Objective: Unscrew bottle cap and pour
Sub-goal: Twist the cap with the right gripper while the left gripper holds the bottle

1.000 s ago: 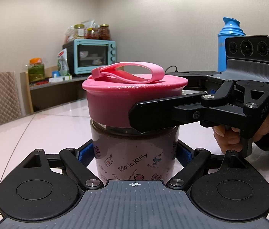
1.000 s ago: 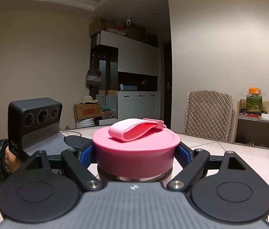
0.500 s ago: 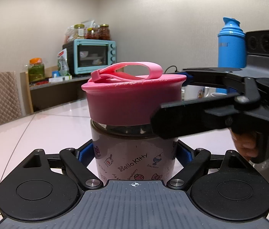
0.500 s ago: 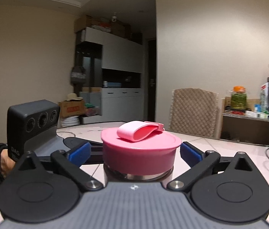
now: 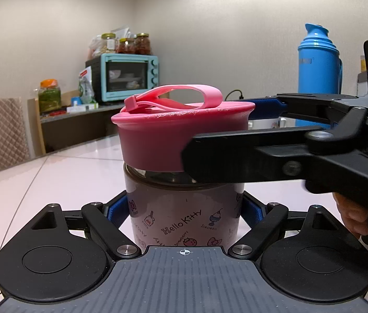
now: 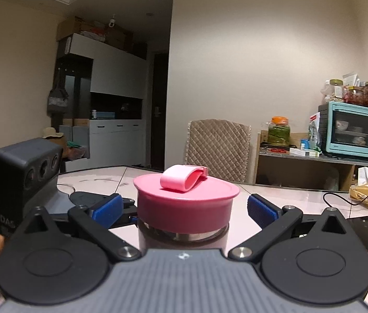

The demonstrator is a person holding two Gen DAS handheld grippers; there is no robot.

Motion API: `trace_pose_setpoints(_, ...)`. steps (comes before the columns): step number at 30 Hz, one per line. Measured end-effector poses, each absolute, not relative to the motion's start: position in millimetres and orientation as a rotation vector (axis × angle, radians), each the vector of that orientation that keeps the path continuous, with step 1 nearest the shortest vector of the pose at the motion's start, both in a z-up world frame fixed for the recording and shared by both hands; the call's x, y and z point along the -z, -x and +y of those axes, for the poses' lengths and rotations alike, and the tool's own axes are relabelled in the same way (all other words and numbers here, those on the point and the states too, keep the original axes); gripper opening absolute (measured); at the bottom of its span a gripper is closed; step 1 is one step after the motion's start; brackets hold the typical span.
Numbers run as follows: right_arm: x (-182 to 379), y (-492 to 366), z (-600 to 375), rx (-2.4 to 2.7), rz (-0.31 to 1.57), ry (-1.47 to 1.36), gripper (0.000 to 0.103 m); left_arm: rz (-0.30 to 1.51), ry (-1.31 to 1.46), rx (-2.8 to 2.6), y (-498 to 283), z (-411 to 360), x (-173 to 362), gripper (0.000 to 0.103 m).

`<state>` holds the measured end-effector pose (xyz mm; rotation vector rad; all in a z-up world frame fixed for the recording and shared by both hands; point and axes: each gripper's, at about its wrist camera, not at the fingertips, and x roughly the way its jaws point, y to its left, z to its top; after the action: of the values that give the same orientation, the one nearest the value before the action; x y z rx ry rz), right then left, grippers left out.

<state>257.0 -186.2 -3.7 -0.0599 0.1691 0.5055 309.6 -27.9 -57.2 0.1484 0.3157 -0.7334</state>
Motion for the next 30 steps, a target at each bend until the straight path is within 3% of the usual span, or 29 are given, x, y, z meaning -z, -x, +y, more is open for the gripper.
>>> trace_pose_setpoints(15,2.5,-264.6,-168.3,-0.435,0.201,0.046,0.102,0.316,-0.149,0.733,-309.5,-28.0,57.2,0.09)
trace_pose_setpoints(30,1.3,-262.8,-162.0,-0.42,0.228,0.052,0.095,0.316,-0.149,0.733,-309.3,-28.1,57.1,0.09)
